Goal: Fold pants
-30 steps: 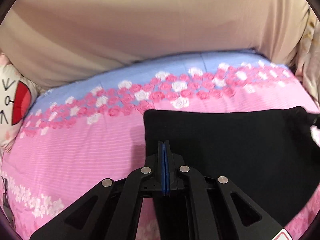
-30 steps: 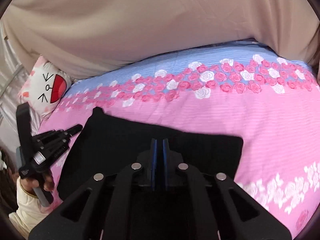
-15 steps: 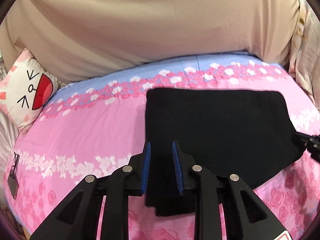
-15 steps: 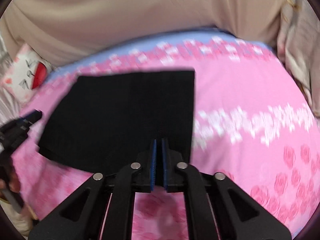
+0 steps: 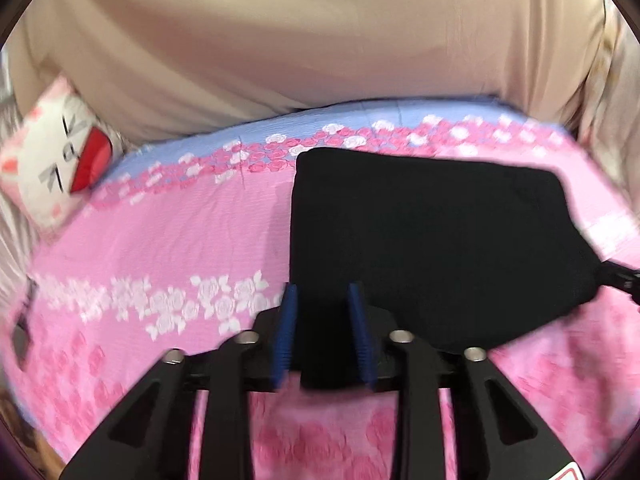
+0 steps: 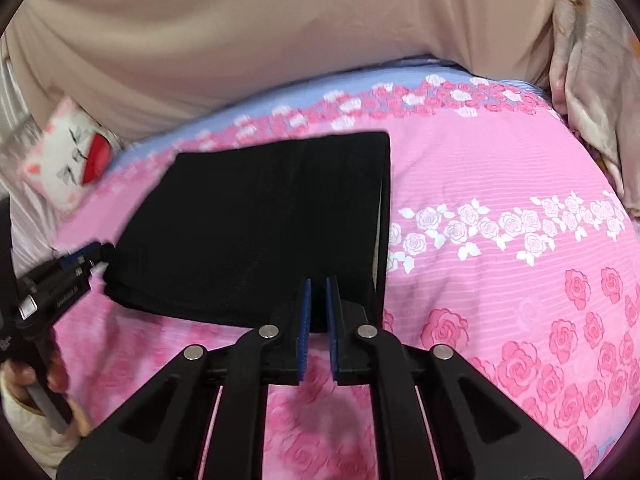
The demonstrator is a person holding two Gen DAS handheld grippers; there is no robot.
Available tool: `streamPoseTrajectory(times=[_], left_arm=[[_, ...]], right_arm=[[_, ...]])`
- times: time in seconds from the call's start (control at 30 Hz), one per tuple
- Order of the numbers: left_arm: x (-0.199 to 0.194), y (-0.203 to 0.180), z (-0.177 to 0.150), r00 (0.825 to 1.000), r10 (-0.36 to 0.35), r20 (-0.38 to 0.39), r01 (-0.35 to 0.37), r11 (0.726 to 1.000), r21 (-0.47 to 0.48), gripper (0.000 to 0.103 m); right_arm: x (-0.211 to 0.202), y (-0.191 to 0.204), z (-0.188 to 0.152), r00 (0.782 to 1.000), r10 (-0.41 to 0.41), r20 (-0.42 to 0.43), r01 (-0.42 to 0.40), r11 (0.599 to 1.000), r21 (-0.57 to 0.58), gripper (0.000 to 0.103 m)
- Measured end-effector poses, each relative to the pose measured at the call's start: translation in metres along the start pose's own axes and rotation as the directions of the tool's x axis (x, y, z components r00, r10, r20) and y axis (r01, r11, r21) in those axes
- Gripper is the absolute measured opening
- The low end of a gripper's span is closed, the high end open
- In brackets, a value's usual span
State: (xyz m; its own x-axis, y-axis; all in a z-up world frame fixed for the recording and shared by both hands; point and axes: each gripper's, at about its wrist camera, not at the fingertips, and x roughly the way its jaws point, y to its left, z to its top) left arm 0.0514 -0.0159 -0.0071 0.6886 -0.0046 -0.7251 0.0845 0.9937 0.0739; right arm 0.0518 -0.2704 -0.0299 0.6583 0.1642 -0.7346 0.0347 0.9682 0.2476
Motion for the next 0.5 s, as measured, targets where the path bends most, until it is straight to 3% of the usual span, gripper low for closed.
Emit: streamPoseTrajectory(times=[0.03, 0.07, 0.13, 0.2, 0.3, 0.37, 0.5], left_arm=[[-0.009, 0.011, -0.004, 0.999, -0.038, -0.003, 0.038, 0.999, -0.032, 0.058], [-0.017, 0.025, -0.009, 0.996, -0.085, 0.0, 0.085, 0.993, -0.077, 0.059], [-0.024, 0.051, -0.02, 0.986, -0.168, -0.004, 0.166, 0.973, -0.159, 0.069], [-0.019, 0.082, -0.033, 0.974, -0.226, -0.018, 0.213, 0.942, -0.26, 0.076], [0.001, 0.099, -0.043, 0.959, -0.276, -0.068, 0.243, 0.919, -0.309, 0.076], [0.02, 0.106, -0.048, 0.936, -0.337, -0.102, 0.281, 0.889, -0.361, 0.076], [0.046, 0.105, -0.043, 0.874, -0.473, -0.107, 0.392, 0.819, -0.42, 0.076]], right_arm=[[-0.009, -0.003, 0.0, 1.0, 0.005, 0.012, -0.005, 1.0, 0.006, 0.018], [-0.021, -0.008, -0.002, 1.0, 0.006, 0.031, -0.006, 1.0, 0.015, 0.026], [-0.035, -0.021, -0.006, 0.999, 0.017, 0.041, -0.018, 0.999, 0.036, 0.068], [-0.038, -0.032, -0.01, 0.998, 0.054, 0.03, -0.056, 0.997, 0.056, 0.073], [-0.027, -0.049, -0.014, 0.991, 0.133, -0.012, -0.131, 0.986, 0.105, 0.075], [-0.013, -0.06, -0.017, 0.979, 0.202, -0.041, -0.194, 0.969, 0.152, 0.076], [0.019, -0.078, -0.017, 0.956, 0.276, -0.103, -0.245, 0.939, 0.24, 0.077]])
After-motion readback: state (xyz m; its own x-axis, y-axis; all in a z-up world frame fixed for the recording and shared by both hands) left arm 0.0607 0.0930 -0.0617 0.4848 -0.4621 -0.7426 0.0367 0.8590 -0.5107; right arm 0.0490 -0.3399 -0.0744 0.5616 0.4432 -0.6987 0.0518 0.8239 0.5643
